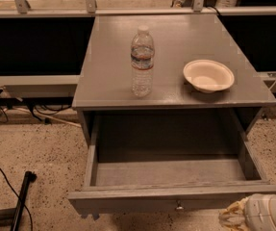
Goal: Close top drawer
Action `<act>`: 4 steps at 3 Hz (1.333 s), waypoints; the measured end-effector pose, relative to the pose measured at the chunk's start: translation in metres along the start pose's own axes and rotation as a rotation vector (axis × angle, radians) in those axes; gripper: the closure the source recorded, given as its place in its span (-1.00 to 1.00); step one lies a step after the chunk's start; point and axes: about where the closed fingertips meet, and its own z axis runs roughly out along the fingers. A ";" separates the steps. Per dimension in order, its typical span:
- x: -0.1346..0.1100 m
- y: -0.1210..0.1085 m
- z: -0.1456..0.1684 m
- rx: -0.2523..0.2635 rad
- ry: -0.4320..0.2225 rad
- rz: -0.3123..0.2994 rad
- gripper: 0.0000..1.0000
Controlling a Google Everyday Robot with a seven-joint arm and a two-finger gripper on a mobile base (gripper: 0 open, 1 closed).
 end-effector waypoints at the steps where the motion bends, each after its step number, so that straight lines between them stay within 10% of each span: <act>1: -0.010 -0.001 0.023 0.016 -0.066 -0.013 1.00; 4: -0.016 -0.028 0.083 0.011 -0.199 0.011 1.00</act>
Offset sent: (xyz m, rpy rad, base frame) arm 0.0286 0.0528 -0.0356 0.2149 -0.0639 0.0687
